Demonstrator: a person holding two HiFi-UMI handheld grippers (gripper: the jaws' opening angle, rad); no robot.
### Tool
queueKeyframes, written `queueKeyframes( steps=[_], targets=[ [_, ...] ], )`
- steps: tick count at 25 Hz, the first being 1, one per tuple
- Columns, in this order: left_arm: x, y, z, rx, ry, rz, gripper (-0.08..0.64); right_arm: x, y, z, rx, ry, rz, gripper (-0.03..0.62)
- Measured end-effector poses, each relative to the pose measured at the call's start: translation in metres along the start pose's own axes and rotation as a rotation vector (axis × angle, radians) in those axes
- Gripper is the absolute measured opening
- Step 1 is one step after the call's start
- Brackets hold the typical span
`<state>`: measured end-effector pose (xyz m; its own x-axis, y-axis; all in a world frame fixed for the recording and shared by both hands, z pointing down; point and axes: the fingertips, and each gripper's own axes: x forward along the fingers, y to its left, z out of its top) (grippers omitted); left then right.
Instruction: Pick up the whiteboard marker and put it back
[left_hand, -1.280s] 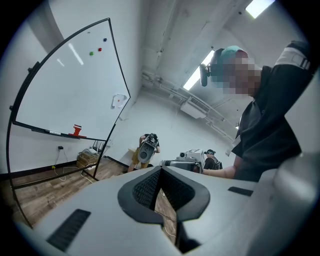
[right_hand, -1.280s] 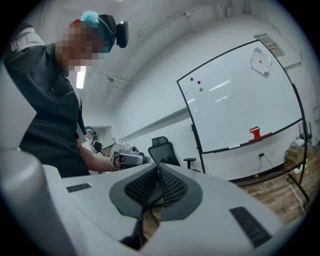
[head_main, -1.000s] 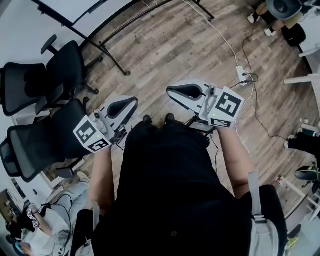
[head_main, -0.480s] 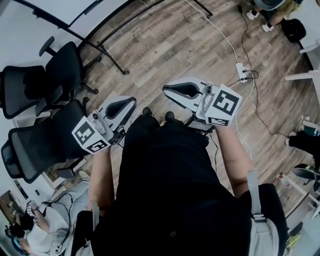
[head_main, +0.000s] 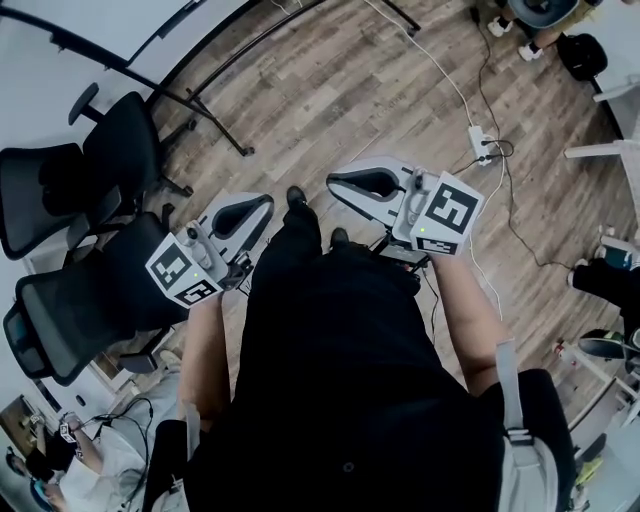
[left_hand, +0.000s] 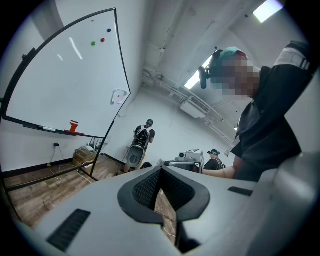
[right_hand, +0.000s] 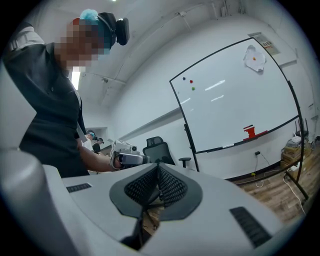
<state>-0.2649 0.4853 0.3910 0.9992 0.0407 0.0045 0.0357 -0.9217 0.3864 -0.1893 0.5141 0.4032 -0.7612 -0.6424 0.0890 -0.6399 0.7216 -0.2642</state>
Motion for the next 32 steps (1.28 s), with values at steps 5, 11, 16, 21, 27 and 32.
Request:
queueKeyframes(
  steps=[5,11,16,21,27,32],
  targets=[
    [0.003,0.05,0.019,-0.002,-0.018,-0.015,0.012,0.022,-0.043,0.008,0.005,0.03,-0.036,0.02],
    [0.003,0.124,0.051,-0.011,-0.051,-0.03,0.012,0.063,-0.108,0.035,-0.015,0.07,-0.084,0.02],
    [-0.002,0.177,0.077,-0.018,-0.065,-0.062,0.012,0.102,-0.148,0.064,-0.036,0.075,-0.122,0.02],
    [0.007,0.214,0.082,-0.039,-0.035,-0.11,0.012,0.112,-0.181,0.076,-0.025,0.063,-0.197,0.02],
    [0.027,0.253,0.08,-0.096,-0.016,-0.116,0.012,0.115,-0.223,0.069,0.031,0.057,-0.227,0.02],
    [0.07,0.28,0.087,-0.101,0.007,-0.098,0.012,0.117,-0.275,0.076,0.034,0.041,-0.177,0.02]
  ],
)
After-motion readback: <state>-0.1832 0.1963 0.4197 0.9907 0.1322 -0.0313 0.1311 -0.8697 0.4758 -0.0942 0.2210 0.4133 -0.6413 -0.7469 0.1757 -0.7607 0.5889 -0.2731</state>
